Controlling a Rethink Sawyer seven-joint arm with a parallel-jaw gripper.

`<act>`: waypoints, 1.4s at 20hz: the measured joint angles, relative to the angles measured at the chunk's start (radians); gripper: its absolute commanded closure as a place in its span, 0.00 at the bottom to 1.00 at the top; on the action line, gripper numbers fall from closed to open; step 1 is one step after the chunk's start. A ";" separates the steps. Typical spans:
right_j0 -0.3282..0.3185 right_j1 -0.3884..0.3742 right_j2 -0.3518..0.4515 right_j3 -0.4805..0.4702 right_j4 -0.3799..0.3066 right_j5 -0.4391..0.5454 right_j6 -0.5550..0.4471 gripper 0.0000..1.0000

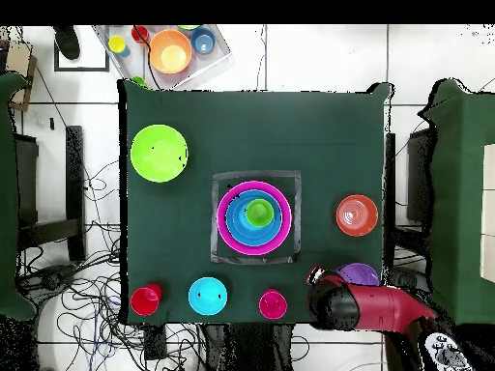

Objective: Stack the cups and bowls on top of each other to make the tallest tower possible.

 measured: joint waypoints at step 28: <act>0.351 -0.152 0.156 -0.212 0.260 0.560 0.000 1.00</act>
